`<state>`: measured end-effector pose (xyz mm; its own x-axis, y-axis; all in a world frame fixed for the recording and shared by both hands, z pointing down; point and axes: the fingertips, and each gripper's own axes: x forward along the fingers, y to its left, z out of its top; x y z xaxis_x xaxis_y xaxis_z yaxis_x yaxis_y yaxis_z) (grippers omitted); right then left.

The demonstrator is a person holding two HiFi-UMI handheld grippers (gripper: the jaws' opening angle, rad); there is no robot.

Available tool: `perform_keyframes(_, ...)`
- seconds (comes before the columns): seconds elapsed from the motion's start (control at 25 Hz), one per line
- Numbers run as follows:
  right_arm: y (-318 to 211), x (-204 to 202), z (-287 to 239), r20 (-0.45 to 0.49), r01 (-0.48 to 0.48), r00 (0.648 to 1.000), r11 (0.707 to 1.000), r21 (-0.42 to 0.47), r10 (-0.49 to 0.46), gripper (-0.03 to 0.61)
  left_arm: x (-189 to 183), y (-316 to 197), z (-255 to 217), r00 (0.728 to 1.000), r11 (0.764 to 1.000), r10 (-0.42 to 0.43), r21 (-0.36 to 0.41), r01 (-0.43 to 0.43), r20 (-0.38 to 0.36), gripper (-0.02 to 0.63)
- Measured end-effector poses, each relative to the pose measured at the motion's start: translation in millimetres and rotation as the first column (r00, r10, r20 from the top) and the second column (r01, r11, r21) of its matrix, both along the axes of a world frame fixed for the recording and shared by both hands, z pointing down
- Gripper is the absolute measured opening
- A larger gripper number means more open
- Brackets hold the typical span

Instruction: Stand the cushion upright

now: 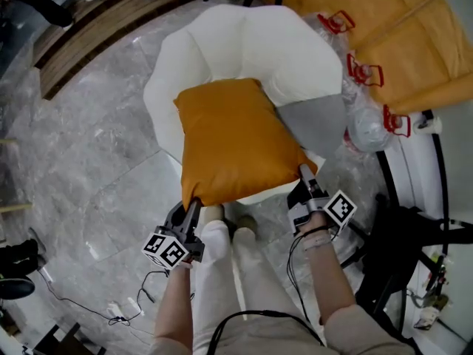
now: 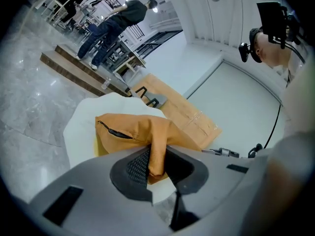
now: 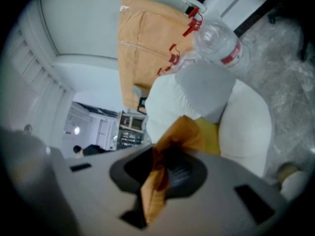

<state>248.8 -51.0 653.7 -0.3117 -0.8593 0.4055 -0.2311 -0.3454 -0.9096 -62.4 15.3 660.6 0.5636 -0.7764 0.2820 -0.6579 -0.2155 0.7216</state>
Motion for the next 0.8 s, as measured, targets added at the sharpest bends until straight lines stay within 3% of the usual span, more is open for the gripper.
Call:
perform_keyframes(0.48, 7, -23, -40, 0.006, 0.008, 1.0, 1.0, 0.006, -0.008, 0.058, -28, -10, -43, 0.997, 0.997, -0.074, 0.015, 0.074, 0.006, 0.078)
perform_keyframes(0.8, 4, -36, -73, 0.099, -0.033, 0.994, 0.999, -0.025, 0.035, 0.057, -43, -21, -82, 0.993, 0.99, -0.117, 0.07, 0.119, -0.026, 0.077)
